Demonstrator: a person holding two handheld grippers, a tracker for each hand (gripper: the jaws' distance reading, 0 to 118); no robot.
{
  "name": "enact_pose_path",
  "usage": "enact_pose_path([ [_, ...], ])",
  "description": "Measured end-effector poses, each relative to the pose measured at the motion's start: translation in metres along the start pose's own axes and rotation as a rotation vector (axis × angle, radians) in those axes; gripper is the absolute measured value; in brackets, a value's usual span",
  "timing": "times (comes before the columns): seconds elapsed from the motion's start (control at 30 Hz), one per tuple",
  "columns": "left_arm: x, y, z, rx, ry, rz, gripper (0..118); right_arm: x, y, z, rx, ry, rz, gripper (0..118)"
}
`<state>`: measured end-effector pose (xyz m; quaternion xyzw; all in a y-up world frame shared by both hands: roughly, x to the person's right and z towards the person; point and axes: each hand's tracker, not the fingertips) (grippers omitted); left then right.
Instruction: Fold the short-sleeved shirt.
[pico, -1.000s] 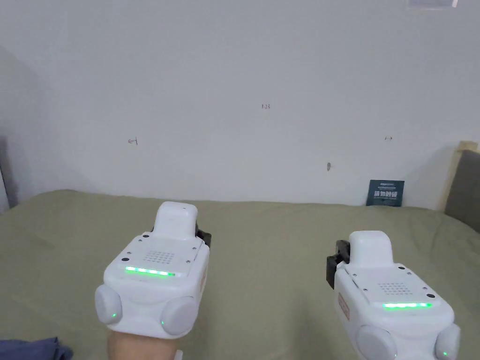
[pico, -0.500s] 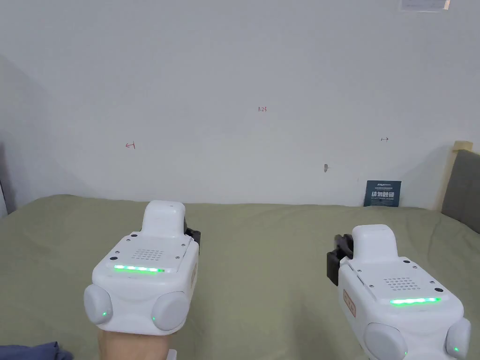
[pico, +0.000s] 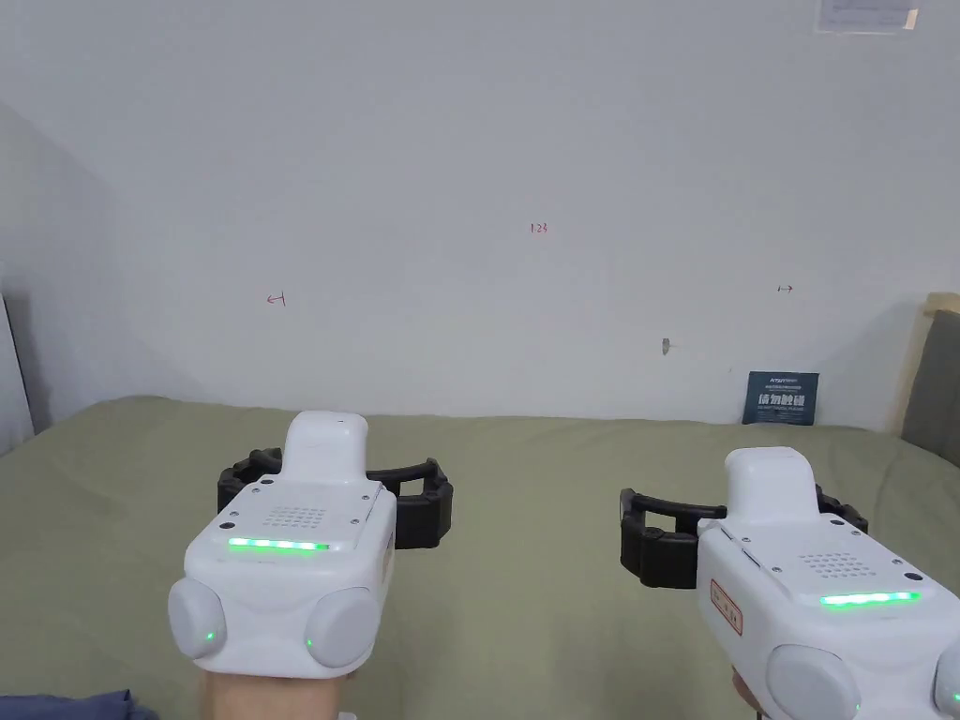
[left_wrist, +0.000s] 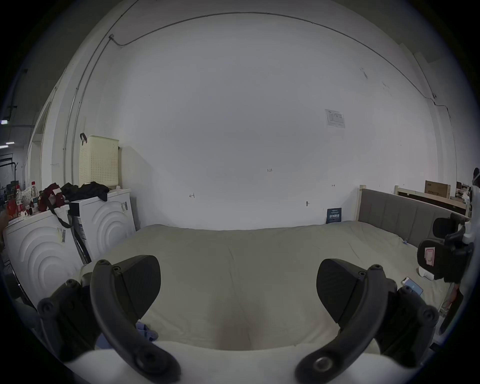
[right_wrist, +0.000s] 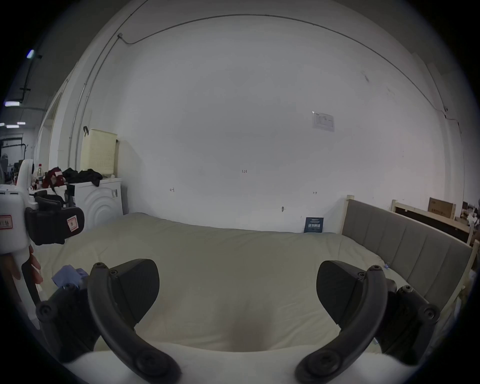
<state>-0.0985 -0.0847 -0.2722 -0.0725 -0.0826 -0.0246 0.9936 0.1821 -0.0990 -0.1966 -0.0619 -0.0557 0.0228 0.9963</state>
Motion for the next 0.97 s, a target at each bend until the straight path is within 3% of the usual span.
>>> enact_pose_path([
  [0.13, 0.003, 0.001, 0.006, 0.003, -0.007, -0.005, 118, -0.003, 0.002, 0.000, -0.059, -0.066, -0.031, 118],
  [0.27, 0.000, 0.004, 0.008, -0.005, -0.014, 0.005, 118, -0.016, 0.008, 0.005, -0.082, -0.162, 0.041, 118],
  [0.67, -0.001, 0.006, 0.014, -0.005, -0.027, 0.023, 118, -0.017, 0.017, 0.013, -0.016, -0.127, 0.037, 118],
  [0.73, 0.000, 0.006, 0.014, -0.011, -0.029, 0.021, 118, -0.009, 0.024, 0.012, -0.040, -0.081, -0.068, 118],
  [0.8, -0.001, 0.006, 0.014, -0.014, -0.035, 0.029, 118, 0.004, 0.031, 0.013, -0.091, 0.034, -0.224, 118],
  [0.87, -0.001, 0.006, 0.014, -0.016, -0.038, 0.037, 118, 0.010, 0.032, 0.010, -0.133, 0.060, -0.292, 118],
  [0.9, -0.001, 0.006, 0.014, -0.018, -0.042, 0.036, 118, 0.010, 0.030, 0.007, -0.138, 0.041, -0.293, 118],
  [0.97, 0.000, 0.006, 0.014, -0.013, -0.040, 0.020, 118, 0.009, 0.026, 0.006, -0.091, 0.021, -0.217, 118],
])
